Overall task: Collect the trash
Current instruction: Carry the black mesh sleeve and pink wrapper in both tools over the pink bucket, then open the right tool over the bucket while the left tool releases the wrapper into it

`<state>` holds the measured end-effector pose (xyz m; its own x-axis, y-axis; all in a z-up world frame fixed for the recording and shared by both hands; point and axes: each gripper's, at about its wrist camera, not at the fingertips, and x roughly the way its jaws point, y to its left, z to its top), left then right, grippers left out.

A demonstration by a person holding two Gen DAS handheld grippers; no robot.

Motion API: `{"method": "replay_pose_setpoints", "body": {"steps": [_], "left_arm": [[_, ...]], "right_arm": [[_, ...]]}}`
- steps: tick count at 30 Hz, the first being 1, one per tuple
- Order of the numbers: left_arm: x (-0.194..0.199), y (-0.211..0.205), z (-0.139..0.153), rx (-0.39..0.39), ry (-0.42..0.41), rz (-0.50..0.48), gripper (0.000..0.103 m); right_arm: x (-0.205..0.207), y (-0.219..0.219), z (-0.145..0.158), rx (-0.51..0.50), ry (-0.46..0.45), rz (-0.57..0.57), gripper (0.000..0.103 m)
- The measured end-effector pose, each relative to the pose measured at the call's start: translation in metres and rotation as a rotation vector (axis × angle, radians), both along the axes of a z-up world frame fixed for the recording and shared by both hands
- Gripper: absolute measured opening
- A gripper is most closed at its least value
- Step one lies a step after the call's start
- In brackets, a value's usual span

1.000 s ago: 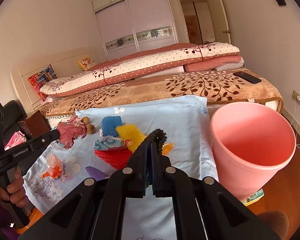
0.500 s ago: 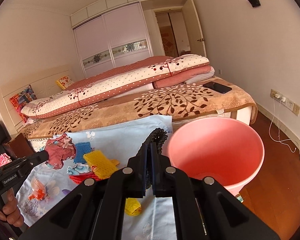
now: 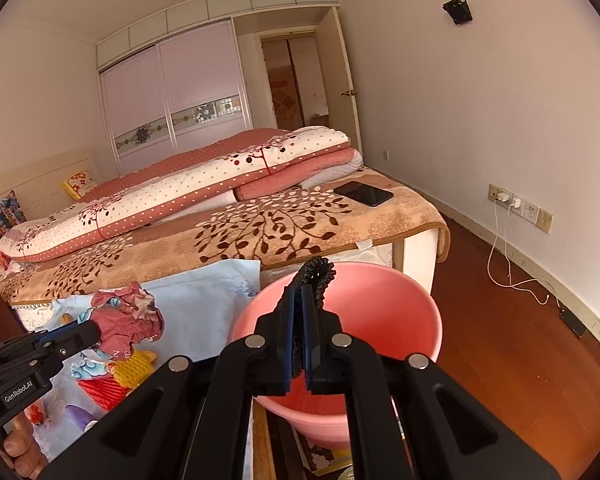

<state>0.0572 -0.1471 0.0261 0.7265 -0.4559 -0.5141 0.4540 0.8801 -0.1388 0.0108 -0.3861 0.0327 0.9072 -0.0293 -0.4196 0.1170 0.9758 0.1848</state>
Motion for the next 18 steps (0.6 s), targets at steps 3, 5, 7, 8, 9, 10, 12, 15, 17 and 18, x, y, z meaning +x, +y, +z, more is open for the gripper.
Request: {"method": "replay_pose_setpoints", "body": {"steps": [3, 5, 7, 8, 9, 10, 12, 15, 17, 18], "left_arm": [[0.008, -0.023, -0.006, 0.003, 0.021, -0.041, 0.017], [0.013, -0.038, -0.011, 0.010, 0.033, -0.064, 0.017], [0.017, -0.052, -0.017, 0.018, 0.051, -0.084, 0.017], [0.019, -0.058, -0.019, 0.020, 0.056, -0.094, 0.017], [0.021, -0.064, -0.021, 0.025, 0.059, -0.101, 0.017], [0.023, -0.069, -0.023, 0.032, 0.059, -0.107, 0.017], [0.025, -0.078, -0.027, 0.040, 0.062, -0.116, 0.017], [0.030, -0.088, -0.031, 0.038, 0.075, -0.121, 0.017], [0.033, -0.092, -0.034, 0.039, 0.090, -0.123, 0.017], [0.035, -0.093, -0.036, 0.039, 0.102, -0.125, 0.017]], "right_arm": [[0.002, -0.012, -0.006, 0.001, 0.014, -0.025, 0.003], [0.003, -0.018, -0.011, 0.001, 0.022, -0.040, 0.003], [0.005, -0.024, -0.015, 0.003, 0.029, -0.052, 0.003], [0.005, -0.027, -0.017, 0.005, 0.032, -0.058, 0.003], [0.006, -0.028, -0.019, 0.005, 0.036, -0.063, 0.003], [0.006, -0.030, -0.020, 0.005, 0.039, -0.067, 0.003], [0.008, -0.034, -0.024, 0.007, 0.048, -0.071, 0.003], [0.011, -0.039, -0.029, 0.013, 0.059, -0.079, 0.004], [0.012, -0.041, -0.032, 0.015, 0.067, -0.081, 0.004], [0.012, -0.041, -0.033, 0.015, 0.070, -0.082, 0.004]]}}
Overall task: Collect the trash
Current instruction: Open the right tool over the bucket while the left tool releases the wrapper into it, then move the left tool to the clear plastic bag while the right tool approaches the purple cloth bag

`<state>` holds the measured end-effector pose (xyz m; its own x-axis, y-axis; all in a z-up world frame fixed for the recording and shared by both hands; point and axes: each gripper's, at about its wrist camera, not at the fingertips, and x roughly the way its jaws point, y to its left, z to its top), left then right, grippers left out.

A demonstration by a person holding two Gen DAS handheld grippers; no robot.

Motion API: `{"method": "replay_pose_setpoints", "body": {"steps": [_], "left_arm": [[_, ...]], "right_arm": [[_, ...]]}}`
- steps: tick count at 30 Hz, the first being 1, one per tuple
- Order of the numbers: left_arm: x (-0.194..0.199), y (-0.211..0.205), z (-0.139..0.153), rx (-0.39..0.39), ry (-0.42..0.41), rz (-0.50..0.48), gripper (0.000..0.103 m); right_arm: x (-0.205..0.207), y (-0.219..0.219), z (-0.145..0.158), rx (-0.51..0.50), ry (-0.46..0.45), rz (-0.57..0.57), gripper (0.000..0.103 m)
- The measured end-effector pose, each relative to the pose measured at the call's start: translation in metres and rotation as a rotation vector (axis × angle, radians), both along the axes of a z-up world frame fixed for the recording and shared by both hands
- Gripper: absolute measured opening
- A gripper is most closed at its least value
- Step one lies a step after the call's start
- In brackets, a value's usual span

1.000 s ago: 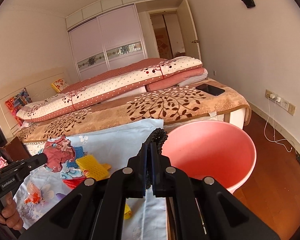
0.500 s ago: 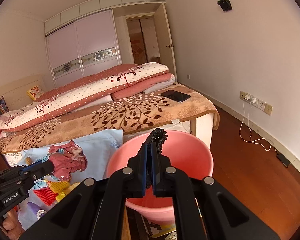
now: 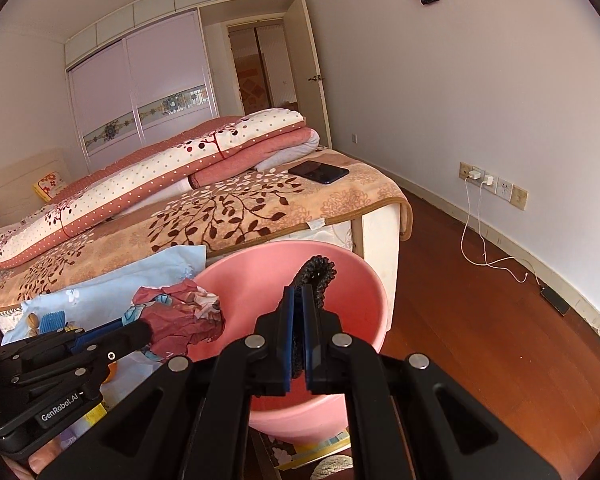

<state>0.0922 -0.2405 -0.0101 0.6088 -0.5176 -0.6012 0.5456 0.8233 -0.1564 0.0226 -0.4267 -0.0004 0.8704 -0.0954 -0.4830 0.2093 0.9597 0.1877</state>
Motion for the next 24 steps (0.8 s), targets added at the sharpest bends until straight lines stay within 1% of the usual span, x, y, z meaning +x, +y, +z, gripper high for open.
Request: {"method": "replay_pose_setpoints", "body": {"steps": [2, 6, 7, 9, 10, 11, 12, 14, 16, 24], "left_arm": [[0.003, -0.003, -0.003, 0.002, 0.023, -0.001, 0.020], [0.007, -0.005, -0.007, 0.004, 0.053, 0.006, 0.036], [0.007, -0.005, -0.007, 0.000, 0.064, 0.008, 0.037], [0.007, -0.003, -0.007, -0.010, 0.080, 0.014, 0.038], [0.007, -0.003, -0.006, -0.013, 0.082, 0.016, 0.038], [0.007, -0.002, -0.006, -0.015, 0.080, 0.017, 0.038], [0.006, -0.001, -0.005, -0.016, 0.077, 0.018, 0.038], [0.004, 0.000, -0.002, -0.021, 0.072, 0.017, 0.038], [0.001, 0.002, 0.000, -0.023, 0.061, 0.013, 0.038], [-0.016, 0.021, 0.020, -0.036, -0.006, 0.018, 0.038]], "right_arm": [[0.001, -0.001, -0.003, 0.001, 0.006, -0.002, 0.004], [0.002, -0.003, -0.008, 0.010, 0.015, -0.002, 0.004], [0.003, -0.003, -0.008, 0.014, 0.017, 0.000, 0.004], [0.003, -0.004, -0.009, 0.014, 0.023, 0.000, 0.004], [0.004, -0.004, -0.010, 0.017, 0.026, 0.000, 0.007], [0.004, -0.004, -0.010, 0.020, 0.027, 0.001, 0.012], [0.003, -0.004, -0.011, 0.022, 0.027, 0.003, 0.014], [0.002, -0.003, -0.009, 0.022, 0.022, 0.005, 0.030], [0.000, 0.000, -0.008, 0.020, 0.014, 0.008, 0.035], [-0.013, 0.019, 0.001, 0.018, 0.000, 0.060, 0.035]]}}
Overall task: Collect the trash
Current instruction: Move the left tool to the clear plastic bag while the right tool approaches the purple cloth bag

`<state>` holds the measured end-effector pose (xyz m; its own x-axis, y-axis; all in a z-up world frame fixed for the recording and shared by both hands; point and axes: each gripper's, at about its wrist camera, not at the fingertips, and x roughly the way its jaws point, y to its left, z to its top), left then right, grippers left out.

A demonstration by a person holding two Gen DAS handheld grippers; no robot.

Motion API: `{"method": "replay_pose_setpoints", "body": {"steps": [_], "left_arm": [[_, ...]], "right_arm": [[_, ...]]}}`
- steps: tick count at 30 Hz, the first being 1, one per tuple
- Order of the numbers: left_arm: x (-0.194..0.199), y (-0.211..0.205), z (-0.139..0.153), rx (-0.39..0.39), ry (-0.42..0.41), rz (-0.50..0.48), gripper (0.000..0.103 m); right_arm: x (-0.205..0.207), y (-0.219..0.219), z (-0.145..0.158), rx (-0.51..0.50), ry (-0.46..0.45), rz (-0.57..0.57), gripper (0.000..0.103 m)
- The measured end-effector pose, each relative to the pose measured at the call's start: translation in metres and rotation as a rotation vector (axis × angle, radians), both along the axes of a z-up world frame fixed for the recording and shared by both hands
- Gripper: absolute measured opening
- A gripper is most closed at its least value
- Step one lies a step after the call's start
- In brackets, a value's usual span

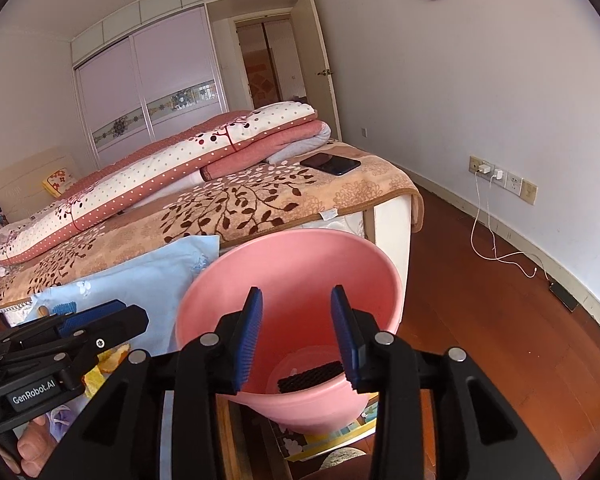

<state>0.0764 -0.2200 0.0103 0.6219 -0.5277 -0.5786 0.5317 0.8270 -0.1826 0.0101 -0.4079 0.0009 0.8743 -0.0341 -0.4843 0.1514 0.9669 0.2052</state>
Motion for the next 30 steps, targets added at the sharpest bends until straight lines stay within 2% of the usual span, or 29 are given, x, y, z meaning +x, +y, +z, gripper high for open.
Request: {"method": "replay_pose_setpoints", "body": {"steps": [7, 18, 27, 30], "left_arm": [[-0.012, 0.036, 0.017, -0.013, -0.036, 0.046, 0.038], [-0.033, 0.119, 0.036, -0.002, -0.104, 0.155, 0.038], [-0.056, 0.180, 0.024, 0.048, -0.082, 0.227, 0.038], [-0.064, 0.200, 0.017, 0.060, -0.066, 0.265, 0.038]], "right_arm": [[-0.010, 0.036, 0.005, -0.014, 0.005, 0.093, 0.035], [-0.026, 0.101, -0.001, -0.038, 0.055, 0.282, 0.035], [-0.036, 0.152, -0.011, -0.047, 0.112, 0.464, 0.035], [-0.036, 0.169, -0.014, -0.066, 0.123, 0.525, 0.041]]}}
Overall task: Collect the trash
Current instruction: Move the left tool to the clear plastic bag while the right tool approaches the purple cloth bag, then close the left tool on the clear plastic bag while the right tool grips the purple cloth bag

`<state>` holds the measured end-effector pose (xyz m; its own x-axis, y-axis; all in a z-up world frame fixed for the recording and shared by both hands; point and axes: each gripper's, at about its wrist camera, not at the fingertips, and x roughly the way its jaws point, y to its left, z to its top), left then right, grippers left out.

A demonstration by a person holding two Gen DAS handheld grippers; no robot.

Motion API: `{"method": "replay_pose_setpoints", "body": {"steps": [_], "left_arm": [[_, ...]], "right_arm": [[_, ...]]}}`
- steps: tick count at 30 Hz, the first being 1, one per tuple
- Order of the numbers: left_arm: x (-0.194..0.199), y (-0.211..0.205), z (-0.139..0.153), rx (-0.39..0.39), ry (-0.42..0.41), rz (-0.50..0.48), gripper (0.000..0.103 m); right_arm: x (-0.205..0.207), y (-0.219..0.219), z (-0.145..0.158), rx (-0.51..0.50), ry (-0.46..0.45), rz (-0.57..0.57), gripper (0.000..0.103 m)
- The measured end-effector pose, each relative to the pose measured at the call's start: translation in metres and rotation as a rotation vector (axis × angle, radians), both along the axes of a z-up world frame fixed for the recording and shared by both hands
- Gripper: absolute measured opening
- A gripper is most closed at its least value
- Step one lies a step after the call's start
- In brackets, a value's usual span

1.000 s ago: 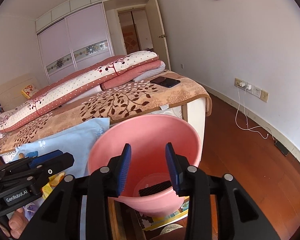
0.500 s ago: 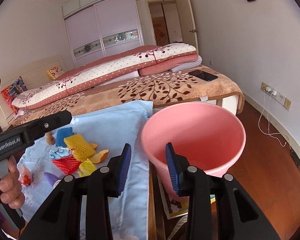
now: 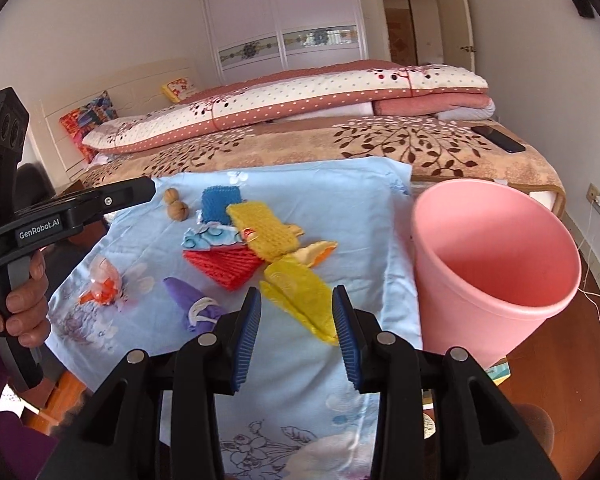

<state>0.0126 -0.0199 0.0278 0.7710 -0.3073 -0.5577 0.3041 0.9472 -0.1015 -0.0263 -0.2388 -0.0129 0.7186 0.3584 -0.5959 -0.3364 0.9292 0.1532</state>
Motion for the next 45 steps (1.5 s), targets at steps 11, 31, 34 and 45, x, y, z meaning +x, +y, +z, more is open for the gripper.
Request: {"method": "replay_pose_setpoints", "body": {"steps": [11, 31, 34, 45], "left_arm": [[-0.031, 0.072, -0.016, 0.028, 0.081, 0.156, 0.038], [-0.030, 0.132, -0.062, -0.070, 0.233, 0.357, 0.037], [-0.024, 0.133, -0.070, -0.098, 0.270, 0.373, 0.038], [-0.024, 0.114, -0.076, -0.087, 0.257, 0.329, 0.048]], "right_arm": [[0.003, 0.043, -0.015, -0.037, 0.051, 0.137, 0.054], [0.013, 0.070, -0.027, -0.086, 0.076, 0.183, 0.063], [0.016, 0.073, -0.026, -0.092, 0.070, 0.185, 0.063], [0.033, 0.078, -0.036, -0.113, 0.089, 0.180, 0.067]]}}
